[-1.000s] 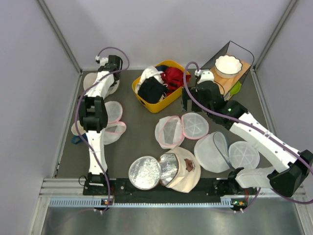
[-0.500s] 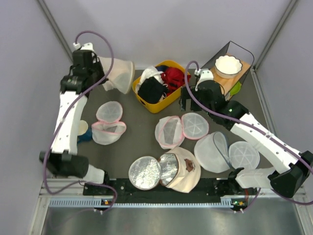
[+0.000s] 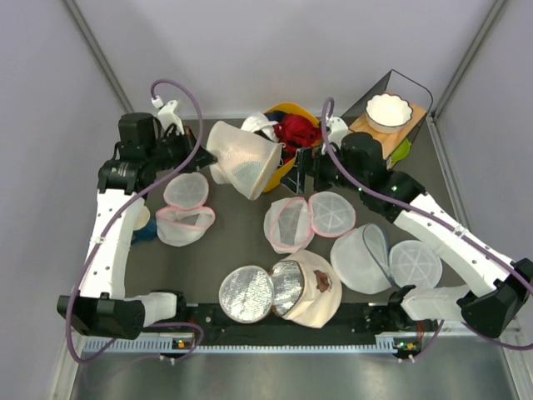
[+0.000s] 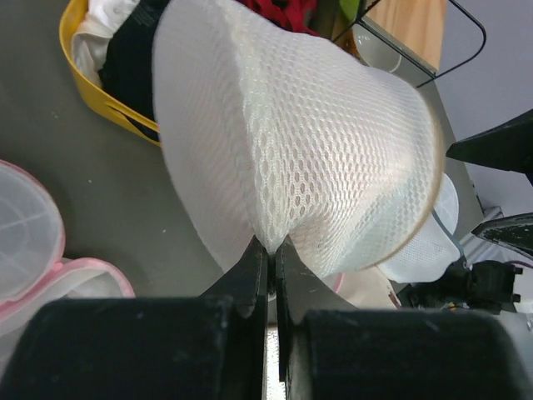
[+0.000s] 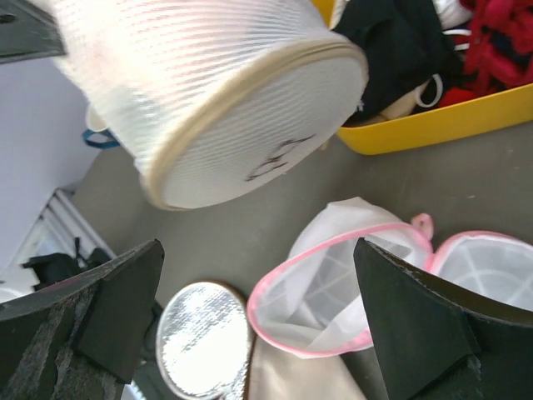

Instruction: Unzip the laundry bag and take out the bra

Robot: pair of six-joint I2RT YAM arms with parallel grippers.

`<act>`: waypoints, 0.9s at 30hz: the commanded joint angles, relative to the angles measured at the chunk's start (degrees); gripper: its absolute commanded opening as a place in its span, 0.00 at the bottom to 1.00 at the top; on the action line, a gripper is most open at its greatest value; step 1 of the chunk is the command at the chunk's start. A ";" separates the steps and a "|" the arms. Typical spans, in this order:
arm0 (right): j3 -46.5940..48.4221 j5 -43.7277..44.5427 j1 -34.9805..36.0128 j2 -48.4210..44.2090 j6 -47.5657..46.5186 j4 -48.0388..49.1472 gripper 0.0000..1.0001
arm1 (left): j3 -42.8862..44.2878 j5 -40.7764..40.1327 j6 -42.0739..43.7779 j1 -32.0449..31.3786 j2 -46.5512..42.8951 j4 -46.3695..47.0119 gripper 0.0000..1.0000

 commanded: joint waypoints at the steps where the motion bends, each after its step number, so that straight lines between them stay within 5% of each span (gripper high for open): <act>1: 1.74 -6.06 0.01 -1.26 4.08 5.50 0.99 | 0.46 6.58 -1.78 0.14 -1.33 6.33 0.00; 14: 7.63 -2.89 0.18 12.17 18.68 11.55 0.95 | -3.15 8.60 -3.45 0.05 -2.83 8.71 0.00; 17: 8.77 -2.64 0.27 14.20 18.51 11.66 0.65 | -3.50 8.51 -2.31 0.05 -3.44 8.27 0.00; 18: 8.77 -2.38 0.27 14.21 18.33 11.66 0.35 | -3.41 8.42 -1.87 0.05 -3.53 7.83 0.00; 20: 8.33 -0.71 0.36 13.77 17.80 11.66 0.00 | -3.41 7.47 -0.20 0.05 -3.88 6.52 0.00; 23: 7.89 2.09 1.14 12.10 14.48 11.05 0.00 | -3.59 4.91 -0.11 0.05 -3.27 3.36 0.00; 24: 7.98 3.07 1.58 11.23 13.50 10.43 0.00 | -3.24 5.08 -0.02 0.05 -2.74 2.13 0.12; 25: 8.15 3.77 2.02 10.96 12.54 9.21 0.00 | -2.63 4.91 -0.20 0.05 -1.78 1.16 0.44; 27: 9.29 5.79 3.43 10.52 10.16 7.62 0.00 | -2.36 1.77 -0.20 0.05 -1.33 -1.83 0.73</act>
